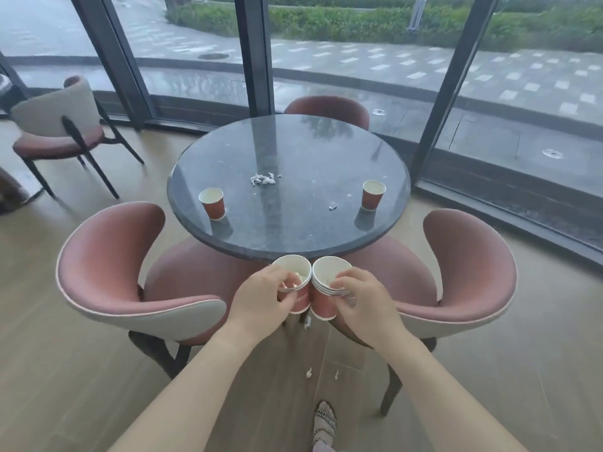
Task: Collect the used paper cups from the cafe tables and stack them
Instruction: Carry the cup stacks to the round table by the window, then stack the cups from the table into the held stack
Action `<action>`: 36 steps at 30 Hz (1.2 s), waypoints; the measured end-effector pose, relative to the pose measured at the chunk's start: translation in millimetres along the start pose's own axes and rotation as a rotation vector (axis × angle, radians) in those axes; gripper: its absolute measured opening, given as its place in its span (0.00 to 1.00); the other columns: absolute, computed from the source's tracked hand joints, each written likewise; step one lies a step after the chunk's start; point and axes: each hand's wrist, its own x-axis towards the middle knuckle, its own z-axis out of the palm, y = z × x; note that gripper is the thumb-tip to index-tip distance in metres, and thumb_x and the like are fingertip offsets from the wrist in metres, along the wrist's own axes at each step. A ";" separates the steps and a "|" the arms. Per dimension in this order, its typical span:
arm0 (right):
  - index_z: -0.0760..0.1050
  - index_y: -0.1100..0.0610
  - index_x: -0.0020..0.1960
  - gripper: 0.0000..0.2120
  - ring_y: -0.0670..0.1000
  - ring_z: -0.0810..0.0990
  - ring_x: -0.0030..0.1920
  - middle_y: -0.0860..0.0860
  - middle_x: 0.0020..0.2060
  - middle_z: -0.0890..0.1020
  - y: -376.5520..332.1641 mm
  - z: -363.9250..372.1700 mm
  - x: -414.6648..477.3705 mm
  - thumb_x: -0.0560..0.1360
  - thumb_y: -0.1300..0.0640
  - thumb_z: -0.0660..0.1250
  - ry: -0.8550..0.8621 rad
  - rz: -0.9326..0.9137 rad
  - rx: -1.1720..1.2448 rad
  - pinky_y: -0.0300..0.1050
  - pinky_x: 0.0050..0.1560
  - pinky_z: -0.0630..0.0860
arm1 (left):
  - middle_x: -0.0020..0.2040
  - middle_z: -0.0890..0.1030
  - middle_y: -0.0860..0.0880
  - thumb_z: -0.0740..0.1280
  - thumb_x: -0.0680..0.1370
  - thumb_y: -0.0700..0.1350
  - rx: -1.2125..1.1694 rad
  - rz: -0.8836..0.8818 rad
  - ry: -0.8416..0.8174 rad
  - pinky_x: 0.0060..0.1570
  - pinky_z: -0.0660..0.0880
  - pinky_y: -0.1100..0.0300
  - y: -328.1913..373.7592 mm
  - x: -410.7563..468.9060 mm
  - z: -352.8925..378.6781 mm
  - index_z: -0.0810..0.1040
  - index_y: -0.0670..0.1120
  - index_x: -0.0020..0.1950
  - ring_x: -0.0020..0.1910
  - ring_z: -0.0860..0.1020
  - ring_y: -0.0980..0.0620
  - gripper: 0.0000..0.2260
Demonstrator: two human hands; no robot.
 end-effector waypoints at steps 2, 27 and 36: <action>0.81 0.53 0.47 0.07 0.49 0.76 0.51 0.46 0.49 0.80 19.5 4.3 39.2 0.69 0.60 0.71 -0.021 0.003 0.003 0.40 0.48 0.71 | 0.43 0.79 0.56 0.70 0.71 0.44 0.014 -0.015 -0.008 0.44 0.73 0.59 -5.3 39.2 6.4 0.79 0.52 0.46 0.45 0.77 0.53 0.05; 0.78 0.55 0.47 0.06 0.53 0.72 0.54 0.47 0.51 0.77 105.3 129.3 343.7 0.74 0.59 0.64 -0.229 0.155 -0.279 0.47 0.43 0.72 | 0.49 0.78 0.57 0.65 0.73 0.44 0.105 -0.132 -0.235 0.39 0.66 0.61 -172.3 345.9 52.6 0.77 0.54 0.47 0.51 0.75 0.53 0.06; 0.78 0.54 0.52 0.09 0.50 0.71 0.60 0.47 0.57 0.76 131.2 135.8 362.8 0.74 0.54 0.66 -0.285 0.204 -0.220 0.47 0.50 0.74 | 0.52 0.77 0.59 0.65 0.73 0.46 0.125 -0.050 -0.383 0.45 0.73 0.58 -182.0 395.1 83.0 0.75 0.54 0.49 0.54 0.74 0.54 0.06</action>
